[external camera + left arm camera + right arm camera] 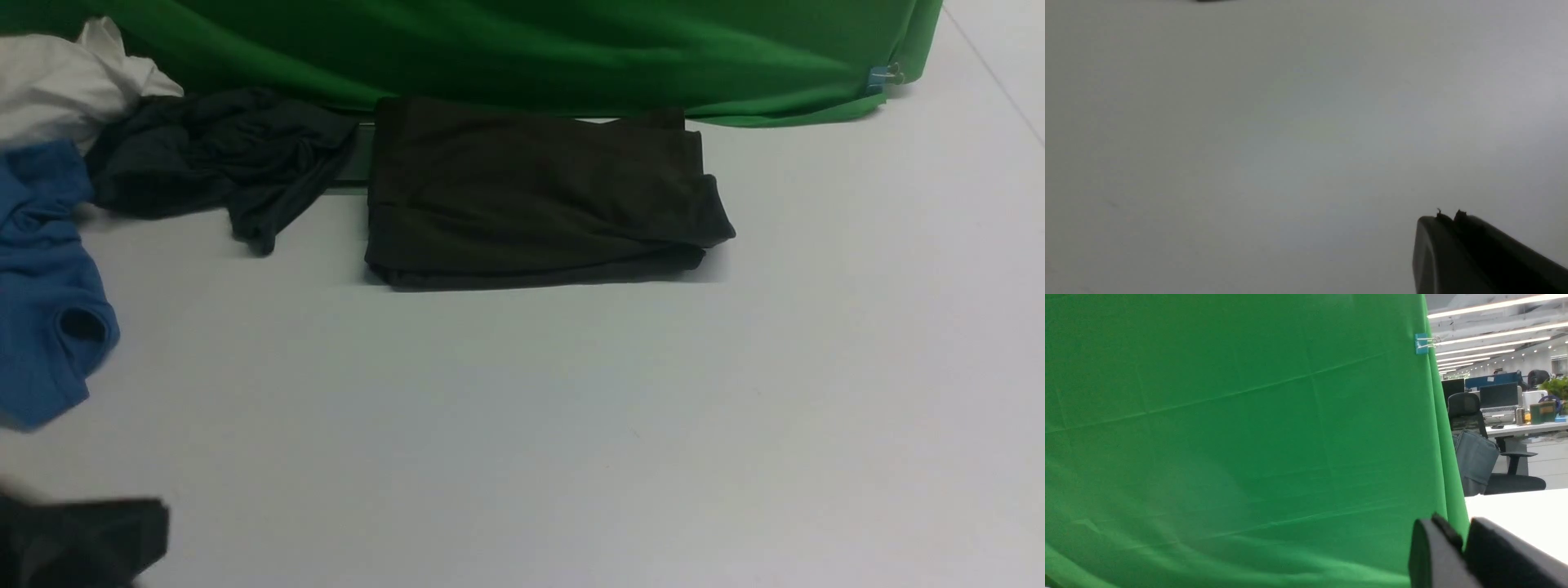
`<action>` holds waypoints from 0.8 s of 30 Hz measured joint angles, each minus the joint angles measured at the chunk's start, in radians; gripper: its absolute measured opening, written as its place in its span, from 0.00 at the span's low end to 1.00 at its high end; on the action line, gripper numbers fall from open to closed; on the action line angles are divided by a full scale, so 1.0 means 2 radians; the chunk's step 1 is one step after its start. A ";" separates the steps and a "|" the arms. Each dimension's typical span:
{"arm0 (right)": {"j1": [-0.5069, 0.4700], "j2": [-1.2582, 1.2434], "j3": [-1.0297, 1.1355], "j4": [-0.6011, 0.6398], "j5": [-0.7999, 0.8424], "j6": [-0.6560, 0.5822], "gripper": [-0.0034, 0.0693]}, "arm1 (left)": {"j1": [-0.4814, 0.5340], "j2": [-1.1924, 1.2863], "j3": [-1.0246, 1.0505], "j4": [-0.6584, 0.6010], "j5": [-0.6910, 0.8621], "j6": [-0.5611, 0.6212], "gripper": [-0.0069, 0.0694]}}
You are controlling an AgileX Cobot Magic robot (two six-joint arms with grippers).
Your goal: Fold a long-sleeved shirt on a white desktop.
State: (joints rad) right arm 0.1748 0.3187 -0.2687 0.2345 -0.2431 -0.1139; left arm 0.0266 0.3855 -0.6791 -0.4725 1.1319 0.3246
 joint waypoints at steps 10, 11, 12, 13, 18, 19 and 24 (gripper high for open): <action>0.000 0.000 0.000 0.000 0.000 0.000 0.23 | 0.000 -0.161 0.005 0.028 -0.007 0.000 0.11; 0.000 0.000 0.000 0.000 0.000 0.000 0.23 | 0.000 -0.168 0.006 0.028 -0.007 0.000 0.11; 0.000 0.000 0.000 0.000 0.000 0.000 0.23 | 0.000 -0.172 0.007 0.028 -0.007 0.000 0.11; 0.000 0.000 0.000 0.000 0.000 0.000 0.24 | 0.000 -0.175 0.008 0.028 -0.007 0.000 0.11; 0.000 0.000 0.000 0.000 0.000 0.000 0.25 | 0.000 -0.175 0.008 0.028 -0.019 0.000 0.11; 0.000 0.000 0.000 0.000 0.000 0.000 0.25 | 0.000 -0.175 0.008 0.028 -0.022 0.000 0.11; 0.000 0.000 0.000 0.000 0.000 0.000 0.26 | 0.000 -0.176 0.042 0.065 -0.141 0.009 0.11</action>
State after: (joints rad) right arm 0.1748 0.3187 -0.2687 0.2345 -0.2428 -0.1133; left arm 0.0266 0.0327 -0.5945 -0.3427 0.8497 0.3417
